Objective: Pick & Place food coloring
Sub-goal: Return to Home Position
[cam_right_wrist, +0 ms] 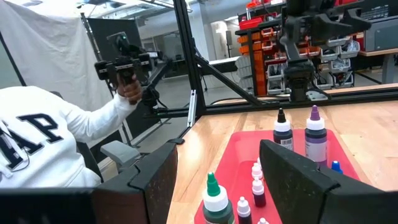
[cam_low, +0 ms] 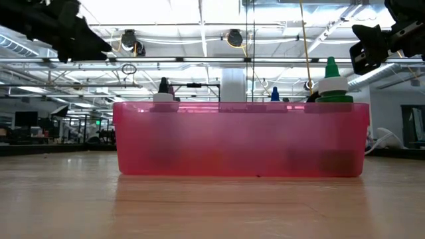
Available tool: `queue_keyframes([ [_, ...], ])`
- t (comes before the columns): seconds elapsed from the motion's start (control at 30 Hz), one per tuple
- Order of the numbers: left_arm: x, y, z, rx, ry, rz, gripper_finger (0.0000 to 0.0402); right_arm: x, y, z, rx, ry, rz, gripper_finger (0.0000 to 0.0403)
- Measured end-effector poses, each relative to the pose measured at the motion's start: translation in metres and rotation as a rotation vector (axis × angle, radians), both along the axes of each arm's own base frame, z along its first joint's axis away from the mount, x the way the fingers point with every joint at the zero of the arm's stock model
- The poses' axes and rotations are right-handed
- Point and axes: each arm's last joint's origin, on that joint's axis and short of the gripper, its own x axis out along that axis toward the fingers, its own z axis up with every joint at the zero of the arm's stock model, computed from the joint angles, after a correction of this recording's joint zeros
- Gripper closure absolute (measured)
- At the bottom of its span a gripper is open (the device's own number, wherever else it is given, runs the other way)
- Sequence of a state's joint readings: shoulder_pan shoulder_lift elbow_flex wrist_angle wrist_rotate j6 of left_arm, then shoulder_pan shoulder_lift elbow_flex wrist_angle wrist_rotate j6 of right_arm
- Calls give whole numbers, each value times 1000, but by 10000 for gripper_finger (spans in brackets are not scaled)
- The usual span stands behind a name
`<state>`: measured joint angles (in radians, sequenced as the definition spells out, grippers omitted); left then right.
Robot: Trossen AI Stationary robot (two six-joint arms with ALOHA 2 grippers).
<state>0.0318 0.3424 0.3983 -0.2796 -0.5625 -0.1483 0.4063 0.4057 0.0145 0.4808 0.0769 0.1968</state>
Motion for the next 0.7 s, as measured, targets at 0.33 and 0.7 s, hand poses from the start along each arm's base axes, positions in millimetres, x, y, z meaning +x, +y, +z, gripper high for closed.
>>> queue_keyframes([
  [0.33,-29,-1,-10,60,-177,-99,139,0,0,0,0,0,0,188],
  [0.7,-20,-4,-33,34,-287,-229,142,0,0,0,0,1,0,188],
])
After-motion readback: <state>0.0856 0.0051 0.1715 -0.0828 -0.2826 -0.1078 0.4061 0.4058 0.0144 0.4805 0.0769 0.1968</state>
